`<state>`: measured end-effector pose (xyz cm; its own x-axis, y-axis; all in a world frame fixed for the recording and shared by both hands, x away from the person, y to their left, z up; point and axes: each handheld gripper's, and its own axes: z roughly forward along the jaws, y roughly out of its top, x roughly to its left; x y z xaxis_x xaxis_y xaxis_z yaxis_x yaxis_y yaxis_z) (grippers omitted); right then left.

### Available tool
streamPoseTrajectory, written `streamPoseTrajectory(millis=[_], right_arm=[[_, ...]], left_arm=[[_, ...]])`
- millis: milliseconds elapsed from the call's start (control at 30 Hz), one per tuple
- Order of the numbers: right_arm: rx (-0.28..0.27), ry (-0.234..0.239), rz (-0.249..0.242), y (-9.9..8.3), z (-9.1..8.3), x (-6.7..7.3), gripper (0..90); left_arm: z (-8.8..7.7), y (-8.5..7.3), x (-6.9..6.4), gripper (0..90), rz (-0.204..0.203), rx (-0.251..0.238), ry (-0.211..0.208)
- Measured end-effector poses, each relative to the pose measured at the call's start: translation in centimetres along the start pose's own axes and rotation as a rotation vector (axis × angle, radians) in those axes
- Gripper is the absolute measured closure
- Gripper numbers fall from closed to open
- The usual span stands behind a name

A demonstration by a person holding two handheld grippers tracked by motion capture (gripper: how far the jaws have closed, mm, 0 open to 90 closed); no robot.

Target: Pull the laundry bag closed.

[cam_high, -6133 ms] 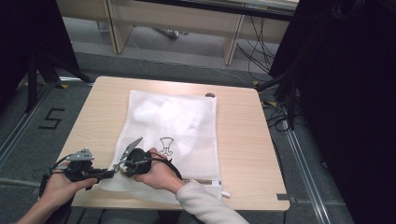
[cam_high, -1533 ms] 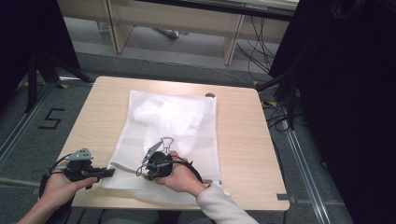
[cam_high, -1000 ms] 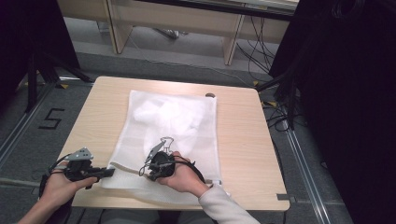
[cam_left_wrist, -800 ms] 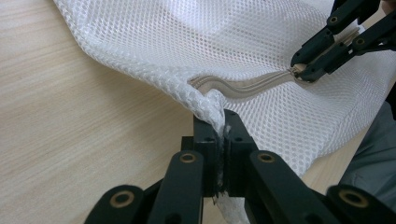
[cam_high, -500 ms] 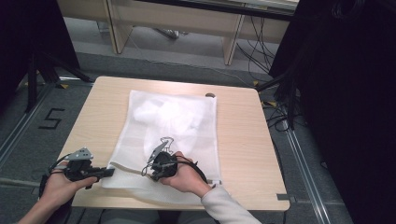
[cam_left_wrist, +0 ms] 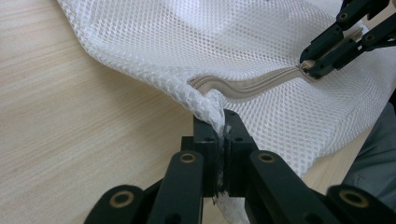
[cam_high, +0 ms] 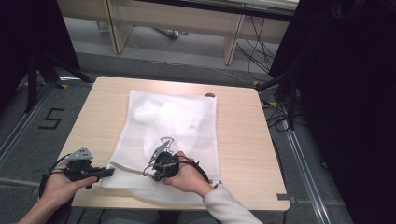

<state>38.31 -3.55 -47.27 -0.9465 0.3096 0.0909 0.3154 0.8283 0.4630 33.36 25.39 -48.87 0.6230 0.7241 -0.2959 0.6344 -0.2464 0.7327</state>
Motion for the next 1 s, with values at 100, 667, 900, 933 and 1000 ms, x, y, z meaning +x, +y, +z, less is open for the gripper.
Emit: streamPoseTrajectory(millis=[100,667,900,933,1000], right_arm=[[0.000,0.005,0.008,-0.1,-0.1,-0.1,82.7],[-0.002,0.004,0.004,-0.8,-0.6,-0.5,82.7],[0.000,0.007,0.008,-1.3,-0.8,-0.7,82.7],[0.002,0.001,0.010,-1.3,-0.9,-0.7,82.7],[0.001,0.004,0.014,-1.4,-1.0,-0.7,82.7]], left_arm=[[0.0,0.0,0.0,85.8,0.001,0.002,-0.001],[0.0,0.0,0.0,85.7,-0.001,0.000,0.002],[0.0,0.0,0.0,85.8,-0.001,0.001,0.004],[0.0,0.0,0.0,85.8,-0.002,0.001,0.004],[0.0,0.0,0.0,85.8,-0.002,0.000,0.004]])
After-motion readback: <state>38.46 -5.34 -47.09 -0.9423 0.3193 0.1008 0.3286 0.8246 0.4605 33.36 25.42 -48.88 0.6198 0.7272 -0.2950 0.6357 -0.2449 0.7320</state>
